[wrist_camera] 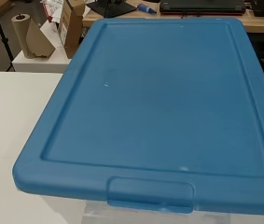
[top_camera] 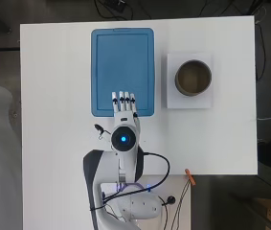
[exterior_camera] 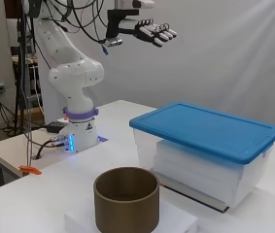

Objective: Teleoperate dual arm-hand system to remove items from a box

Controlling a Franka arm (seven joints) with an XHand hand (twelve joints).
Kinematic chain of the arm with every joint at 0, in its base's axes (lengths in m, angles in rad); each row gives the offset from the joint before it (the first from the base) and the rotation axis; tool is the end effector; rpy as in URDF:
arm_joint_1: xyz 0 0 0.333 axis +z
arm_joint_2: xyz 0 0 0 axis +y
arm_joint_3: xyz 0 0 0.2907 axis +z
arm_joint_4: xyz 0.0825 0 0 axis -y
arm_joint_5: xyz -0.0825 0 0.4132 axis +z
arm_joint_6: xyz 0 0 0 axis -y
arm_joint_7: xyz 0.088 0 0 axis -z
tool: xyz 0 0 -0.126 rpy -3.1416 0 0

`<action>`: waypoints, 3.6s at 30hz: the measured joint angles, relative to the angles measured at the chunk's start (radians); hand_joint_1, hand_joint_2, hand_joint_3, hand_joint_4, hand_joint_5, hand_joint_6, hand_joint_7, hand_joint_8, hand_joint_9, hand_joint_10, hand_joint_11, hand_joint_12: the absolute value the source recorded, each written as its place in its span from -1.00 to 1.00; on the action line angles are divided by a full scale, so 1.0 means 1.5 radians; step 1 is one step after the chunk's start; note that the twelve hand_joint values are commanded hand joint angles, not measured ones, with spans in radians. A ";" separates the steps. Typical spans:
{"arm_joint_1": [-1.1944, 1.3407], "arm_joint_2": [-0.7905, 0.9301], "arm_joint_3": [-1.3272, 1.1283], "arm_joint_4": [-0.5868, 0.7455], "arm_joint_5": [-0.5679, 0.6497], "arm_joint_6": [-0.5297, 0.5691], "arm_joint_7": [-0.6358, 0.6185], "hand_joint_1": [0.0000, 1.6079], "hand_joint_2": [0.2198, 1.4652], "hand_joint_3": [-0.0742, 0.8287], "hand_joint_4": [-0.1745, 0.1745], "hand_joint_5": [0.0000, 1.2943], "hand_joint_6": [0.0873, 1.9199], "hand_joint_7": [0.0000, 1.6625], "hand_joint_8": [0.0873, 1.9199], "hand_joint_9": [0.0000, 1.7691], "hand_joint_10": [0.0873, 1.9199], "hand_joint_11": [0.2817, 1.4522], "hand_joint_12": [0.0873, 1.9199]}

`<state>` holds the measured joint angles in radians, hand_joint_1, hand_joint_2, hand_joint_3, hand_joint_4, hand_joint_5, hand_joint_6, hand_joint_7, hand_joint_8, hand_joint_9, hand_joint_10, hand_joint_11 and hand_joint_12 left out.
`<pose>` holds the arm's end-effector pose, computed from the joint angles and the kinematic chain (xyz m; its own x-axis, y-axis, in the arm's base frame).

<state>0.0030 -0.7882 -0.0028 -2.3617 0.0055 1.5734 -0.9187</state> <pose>0.3535 0.0006 0.5519 0.6061 0.7954 0.0059 0.7954 -0.6060 -0.0046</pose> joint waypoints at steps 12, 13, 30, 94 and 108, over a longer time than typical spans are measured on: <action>0.008 -0.014 0.007 -0.162 0.013 0.044 -0.023 -0.66 -0.04 -0.82 -0.15 -0.91 -1.00 -0.91 -1.00 -0.75 -1.00 -0.80 -1.00; 0.008 -0.022 0.008 -0.176 0.007 0.056 -0.022 -0.65 -0.04 -0.82 -0.17 -0.93 -1.00 -0.93 -1.00 -0.76 -1.00 -0.81 -1.00; -0.004 0.103 0.001 -0.161 -0.101 0.125 0.004 -0.54 -0.03 -0.82 -0.39 -1.00 -1.00 -1.00 -1.00 -0.86 -1.00 -0.89 -1.00; 0.022 0.183 0.155 -0.199 -0.317 0.185 0.180 -0.60 -0.01 -0.82 -0.35 -1.00 -1.00 -0.95 -1.00 -0.82 -1.00 -0.89 -1.00; 0.012 0.235 0.136 -0.182 -0.412 0.176 0.180 0.24 0.52 -0.77 -0.22 -0.17 -0.11 -0.29 -0.02 -0.20 -0.07 -0.40 -0.47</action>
<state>0.0211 -0.4352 0.2005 -2.6351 -0.6119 1.8374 -0.6479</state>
